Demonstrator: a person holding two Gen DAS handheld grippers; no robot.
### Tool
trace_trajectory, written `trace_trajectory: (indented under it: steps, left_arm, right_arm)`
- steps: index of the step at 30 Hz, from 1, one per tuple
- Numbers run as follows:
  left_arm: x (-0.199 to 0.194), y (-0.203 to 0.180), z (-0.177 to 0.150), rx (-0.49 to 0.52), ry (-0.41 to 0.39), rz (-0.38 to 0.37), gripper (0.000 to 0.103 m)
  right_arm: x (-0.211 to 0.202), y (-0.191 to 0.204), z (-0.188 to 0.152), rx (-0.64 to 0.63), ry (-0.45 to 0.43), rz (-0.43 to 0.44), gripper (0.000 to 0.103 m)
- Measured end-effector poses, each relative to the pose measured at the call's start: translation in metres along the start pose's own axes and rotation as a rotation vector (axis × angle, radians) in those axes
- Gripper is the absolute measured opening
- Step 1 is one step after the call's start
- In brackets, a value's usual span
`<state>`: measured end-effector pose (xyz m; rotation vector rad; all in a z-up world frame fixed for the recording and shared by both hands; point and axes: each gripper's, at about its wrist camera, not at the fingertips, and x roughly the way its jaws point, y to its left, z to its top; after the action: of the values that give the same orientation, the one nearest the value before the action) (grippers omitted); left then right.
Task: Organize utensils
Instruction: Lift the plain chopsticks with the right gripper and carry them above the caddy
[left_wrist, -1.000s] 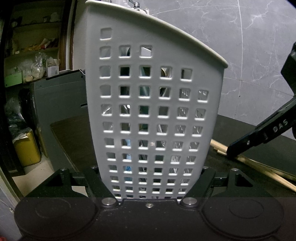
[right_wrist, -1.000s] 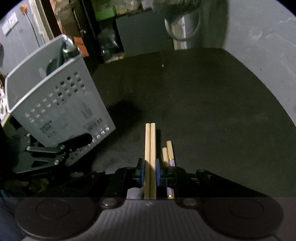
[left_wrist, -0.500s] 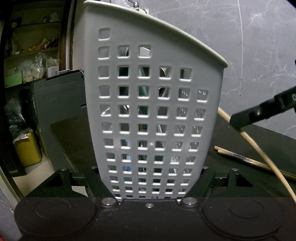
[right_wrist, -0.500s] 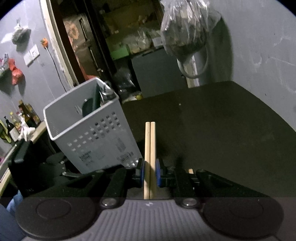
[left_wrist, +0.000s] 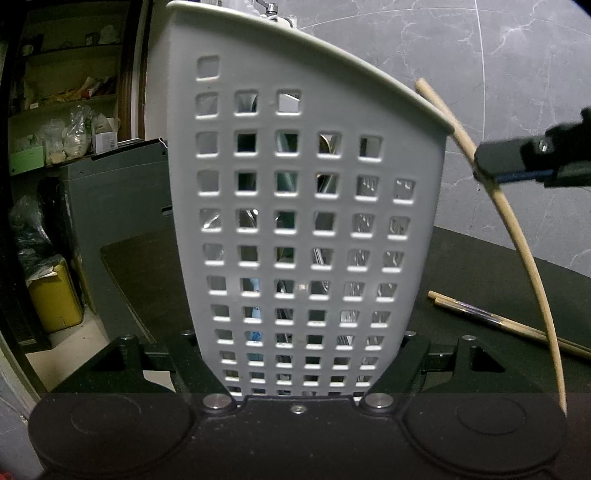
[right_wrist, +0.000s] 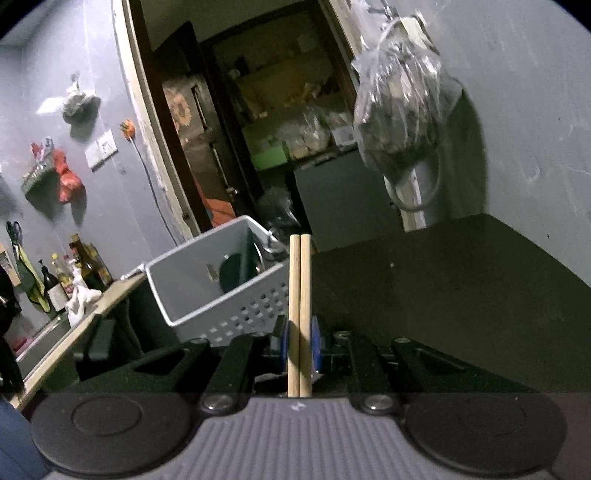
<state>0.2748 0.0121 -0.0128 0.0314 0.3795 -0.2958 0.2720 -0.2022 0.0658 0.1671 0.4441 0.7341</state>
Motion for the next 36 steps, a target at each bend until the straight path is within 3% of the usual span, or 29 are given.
trace_trajectory:
  steps: [13,23,30,36]
  left_arm:
    - [0.000,0.000,0.000,0.001,0.000,0.000,0.075]
    - [0.001,0.000,0.001,0.001,0.002,-0.003,0.075]
    - [0.001,0.000,0.001,0.002,0.002,-0.003,0.075]
    - [0.001,0.000,0.001,0.003,0.002,-0.004,0.075]
  right_arm:
    - [-0.023,0.023,0.026,-0.077,-0.146,0.028,0.014]
    - [-0.043,0.060,0.071,-0.241,-0.339,0.040,0.014]
    - [-0.031,0.092,0.092,-0.356,-0.441,0.068,0.014]
    - [-0.007,0.109,0.097,-0.369,-0.493,0.119,0.014]
